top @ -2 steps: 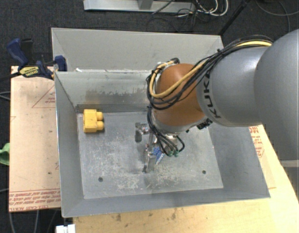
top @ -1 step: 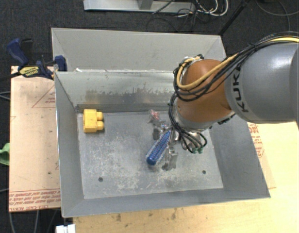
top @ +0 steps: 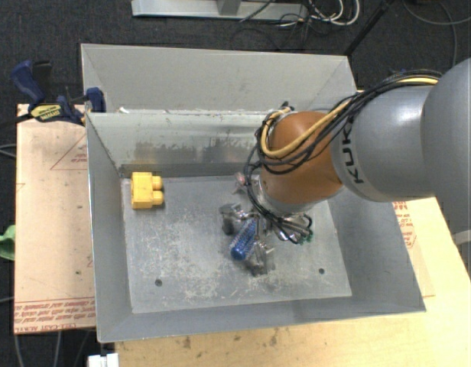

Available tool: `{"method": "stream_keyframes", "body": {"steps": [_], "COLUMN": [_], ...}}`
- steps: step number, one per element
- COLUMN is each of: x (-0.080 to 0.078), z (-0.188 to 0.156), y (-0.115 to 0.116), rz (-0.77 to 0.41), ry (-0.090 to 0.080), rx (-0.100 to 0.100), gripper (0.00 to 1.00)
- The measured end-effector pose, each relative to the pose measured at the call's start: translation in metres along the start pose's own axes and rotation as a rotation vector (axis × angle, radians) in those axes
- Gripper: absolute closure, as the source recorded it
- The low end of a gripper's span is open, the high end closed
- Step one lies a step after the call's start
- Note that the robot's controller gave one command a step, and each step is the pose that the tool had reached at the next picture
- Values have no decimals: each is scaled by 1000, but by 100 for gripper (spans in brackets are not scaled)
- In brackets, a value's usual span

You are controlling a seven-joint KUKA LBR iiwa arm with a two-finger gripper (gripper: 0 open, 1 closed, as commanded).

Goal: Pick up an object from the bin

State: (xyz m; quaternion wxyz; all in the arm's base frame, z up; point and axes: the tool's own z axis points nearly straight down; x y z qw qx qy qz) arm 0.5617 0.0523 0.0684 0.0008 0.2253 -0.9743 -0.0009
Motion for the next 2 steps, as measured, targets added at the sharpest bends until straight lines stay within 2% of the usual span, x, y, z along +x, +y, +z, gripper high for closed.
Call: {"method": "stream_keyframes", "body": {"steps": [1,2], "x": [-1,-14], "z": [-1,-156], "y": [0,-1], "rz": [1,-35], "ry": [-2,-11], "rx": [0,5], "gripper": [100,100]}}
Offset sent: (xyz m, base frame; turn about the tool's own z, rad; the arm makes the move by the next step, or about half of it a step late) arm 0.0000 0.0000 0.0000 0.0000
